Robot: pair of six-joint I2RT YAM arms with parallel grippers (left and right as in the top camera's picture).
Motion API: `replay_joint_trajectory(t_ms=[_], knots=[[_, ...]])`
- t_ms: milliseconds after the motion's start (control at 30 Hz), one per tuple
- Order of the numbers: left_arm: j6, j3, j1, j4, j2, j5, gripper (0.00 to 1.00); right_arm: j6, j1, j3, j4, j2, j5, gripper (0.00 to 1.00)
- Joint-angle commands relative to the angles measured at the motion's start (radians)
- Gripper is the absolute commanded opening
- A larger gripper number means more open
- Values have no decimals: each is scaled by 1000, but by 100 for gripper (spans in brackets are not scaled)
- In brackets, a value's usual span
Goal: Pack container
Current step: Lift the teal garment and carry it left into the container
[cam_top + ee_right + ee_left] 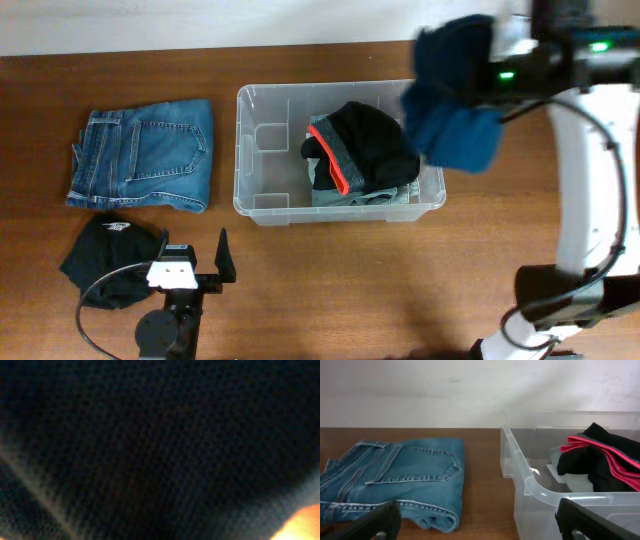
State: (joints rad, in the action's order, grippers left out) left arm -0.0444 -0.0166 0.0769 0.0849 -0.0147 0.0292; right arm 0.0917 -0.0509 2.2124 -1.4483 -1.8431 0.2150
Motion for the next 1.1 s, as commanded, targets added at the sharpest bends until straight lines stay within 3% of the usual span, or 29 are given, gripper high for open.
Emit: replay_joint_trajectory(t_ms=[0,200,433,1067], knots=[[15,7,-4,-2,7,-8,99,130,-153,21,32,24,28,4],[15,7,-4,-2,7,-8,99,282,-395,21,150,-31,-39,4],[15,7,-4,-2,7,-8,99,417,-546,21,251,-156,-122,4],[15,7,-4,-2,7,-8,99,353,-565,16,289,-418,-122,4]])
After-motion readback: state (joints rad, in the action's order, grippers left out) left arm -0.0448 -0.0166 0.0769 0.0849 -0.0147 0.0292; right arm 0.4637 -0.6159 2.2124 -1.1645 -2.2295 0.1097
